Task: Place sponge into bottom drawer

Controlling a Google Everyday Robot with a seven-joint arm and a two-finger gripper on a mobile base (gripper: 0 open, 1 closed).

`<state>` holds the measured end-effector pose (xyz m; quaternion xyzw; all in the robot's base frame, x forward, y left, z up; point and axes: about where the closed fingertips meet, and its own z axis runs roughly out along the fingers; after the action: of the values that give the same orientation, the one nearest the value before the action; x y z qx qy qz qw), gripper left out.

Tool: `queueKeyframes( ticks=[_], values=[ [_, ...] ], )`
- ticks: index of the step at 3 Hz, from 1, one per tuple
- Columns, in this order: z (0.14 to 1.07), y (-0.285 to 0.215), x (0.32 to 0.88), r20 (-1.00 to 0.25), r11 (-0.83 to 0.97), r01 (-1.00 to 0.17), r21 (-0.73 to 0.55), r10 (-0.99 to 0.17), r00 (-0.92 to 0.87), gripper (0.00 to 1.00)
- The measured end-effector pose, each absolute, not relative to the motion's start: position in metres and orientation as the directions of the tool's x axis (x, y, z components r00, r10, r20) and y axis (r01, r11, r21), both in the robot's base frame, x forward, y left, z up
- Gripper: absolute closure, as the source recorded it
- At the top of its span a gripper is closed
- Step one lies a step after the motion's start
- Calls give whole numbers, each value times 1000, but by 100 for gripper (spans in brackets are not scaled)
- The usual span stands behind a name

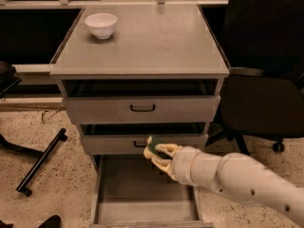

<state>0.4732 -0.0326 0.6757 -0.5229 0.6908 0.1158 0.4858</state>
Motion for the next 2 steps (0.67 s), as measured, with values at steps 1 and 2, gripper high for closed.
queueKeyframes(
  ticks=[1,2],
  values=[
    [573,-16,454,-807,452,-855,-254,-587,-71,100],
    [503,0,450,-825,461,-870,-174,-550,-127,100]
  ],
)
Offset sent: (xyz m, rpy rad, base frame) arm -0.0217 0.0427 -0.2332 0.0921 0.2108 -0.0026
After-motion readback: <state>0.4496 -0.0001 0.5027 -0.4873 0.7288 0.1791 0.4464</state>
